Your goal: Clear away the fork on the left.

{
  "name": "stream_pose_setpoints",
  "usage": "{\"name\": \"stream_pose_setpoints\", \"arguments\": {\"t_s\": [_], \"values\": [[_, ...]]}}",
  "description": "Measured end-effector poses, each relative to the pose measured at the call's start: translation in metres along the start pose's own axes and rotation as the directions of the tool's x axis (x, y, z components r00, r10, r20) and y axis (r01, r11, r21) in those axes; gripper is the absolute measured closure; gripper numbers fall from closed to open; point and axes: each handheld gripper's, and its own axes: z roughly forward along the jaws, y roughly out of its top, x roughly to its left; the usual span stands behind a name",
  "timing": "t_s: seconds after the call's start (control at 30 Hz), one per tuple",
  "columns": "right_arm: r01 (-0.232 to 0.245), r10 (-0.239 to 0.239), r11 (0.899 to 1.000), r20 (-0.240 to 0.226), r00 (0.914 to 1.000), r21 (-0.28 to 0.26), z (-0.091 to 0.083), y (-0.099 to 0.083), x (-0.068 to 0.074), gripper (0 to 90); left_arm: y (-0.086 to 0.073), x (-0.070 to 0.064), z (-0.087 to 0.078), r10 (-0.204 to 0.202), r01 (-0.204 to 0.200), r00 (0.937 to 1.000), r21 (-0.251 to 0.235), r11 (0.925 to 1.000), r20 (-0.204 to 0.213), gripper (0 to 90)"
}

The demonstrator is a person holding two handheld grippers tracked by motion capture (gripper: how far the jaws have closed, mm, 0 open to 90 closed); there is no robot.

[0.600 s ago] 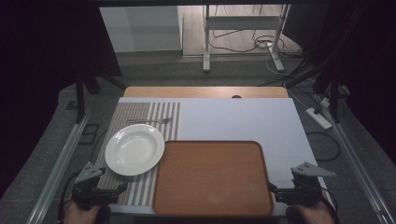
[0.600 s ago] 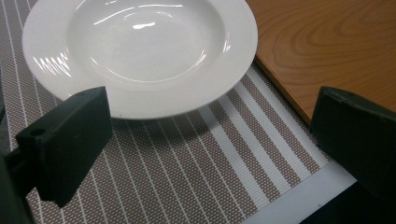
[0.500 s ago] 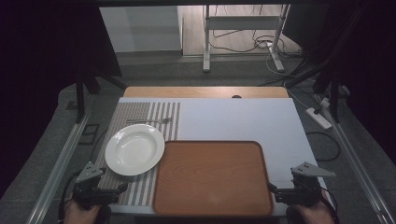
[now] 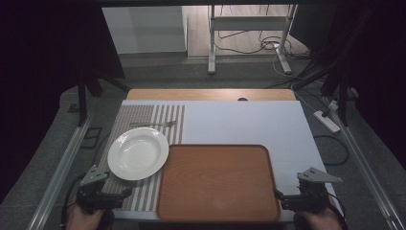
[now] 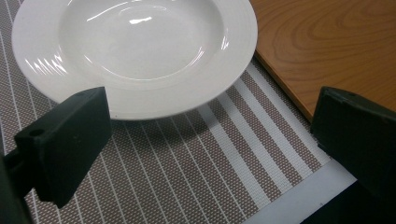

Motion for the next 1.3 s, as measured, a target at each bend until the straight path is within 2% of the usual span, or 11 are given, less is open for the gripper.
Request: {"name": "stream_pose_setpoints", "arguments": {"t_s": [0.33,0.43,0.77,1.07,1.3], "values": [[0.016,-0.016,1.000,-0.004,0.9999,0.019,0.001,0.000,0.002,0.3,0.002,0.005,0.002,-0.038,0.037,0.9986,0.013,0.9992,0.038,0.0],[0.019,-0.019,1.000,-0.003,0.9998,0.021,0.001,0.000,0.002,0.3,0.003,0.007,0.002,-0.028,0.029,0.9990,-0.008,0.9996,0.035,0.0],[0.030,-0.030,0.999,-0.004,0.9995,0.033,0.002,0.001,0.003,0.3,0.010,0.015,0.013,-0.016,0.016,0.9988,0.002,0.9999,0.046,0.0],[0.045,-0.045,0.998,-0.007,0.9990,0.043,0.003,0.001,0.004,0.3,0.018,0.025,0.026,0.016,-0.016,0.9968,0.005,0.9998,0.078,0.0],[0.051,-0.051,0.998,-0.010,0.9986,0.047,0.004,0.001,0.004,0.3,0.025,0.040,0.033,-0.018,0.022,0.9966,-0.046,0.9987,0.081,0.0]]}}
